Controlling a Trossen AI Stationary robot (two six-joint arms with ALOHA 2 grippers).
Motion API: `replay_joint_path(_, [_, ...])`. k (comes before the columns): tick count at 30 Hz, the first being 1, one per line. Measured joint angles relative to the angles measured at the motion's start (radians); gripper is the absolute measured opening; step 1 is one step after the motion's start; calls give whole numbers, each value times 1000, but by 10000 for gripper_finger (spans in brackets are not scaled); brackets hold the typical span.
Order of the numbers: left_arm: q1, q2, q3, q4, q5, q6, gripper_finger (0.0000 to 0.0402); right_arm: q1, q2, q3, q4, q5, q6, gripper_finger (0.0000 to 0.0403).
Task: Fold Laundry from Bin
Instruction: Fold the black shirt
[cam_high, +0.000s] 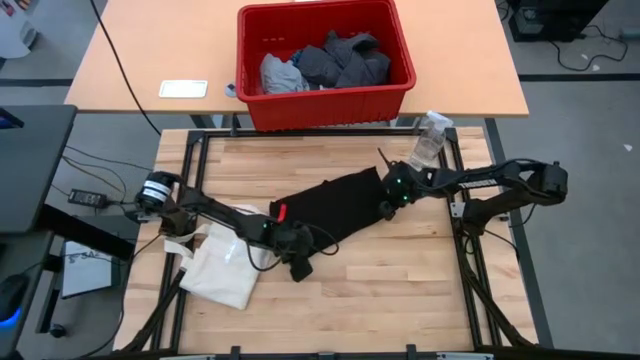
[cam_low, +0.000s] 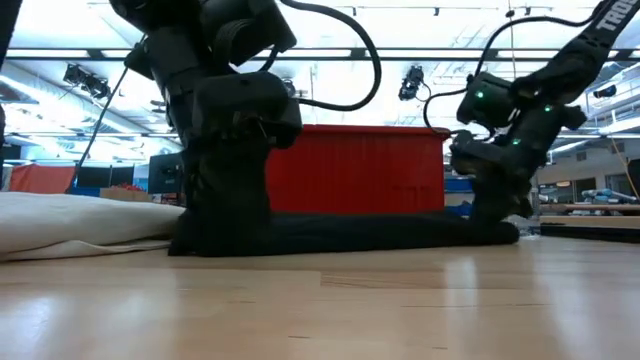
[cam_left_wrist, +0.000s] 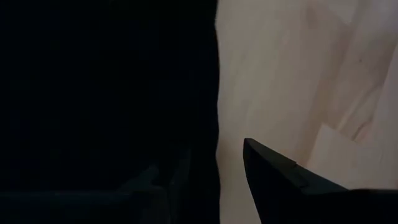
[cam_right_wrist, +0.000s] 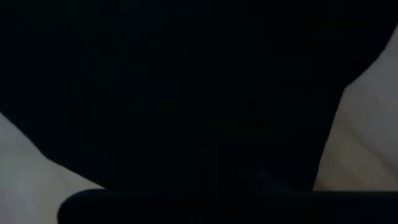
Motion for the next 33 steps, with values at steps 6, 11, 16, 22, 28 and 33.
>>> replay_joint_path(6, [-15,-21,-1,-67,12,-17,153,126,-114,-10,-172,-70,152,10])
replay_joint_path(11, [-17,-66,-5,-183,25,-72,153,292,-245,-11,-206,-118,351,7])
replay_joint_path(16, [-12,-148,-6,-195,13,-118,153,457,-351,-11,-142,-120,512,30])
replay_joint_path(22, [-13,-219,8,-104,-2,-153,153,523,-432,-9,23,71,490,35])
replay_joint_path(28, [-22,-209,9,32,-164,-141,153,349,-340,-8,23,222,207,14])
replay_joint_path(33, [-25,-165,9,44,-211,-207,153,171,-157,-9,-2,162,111,8])
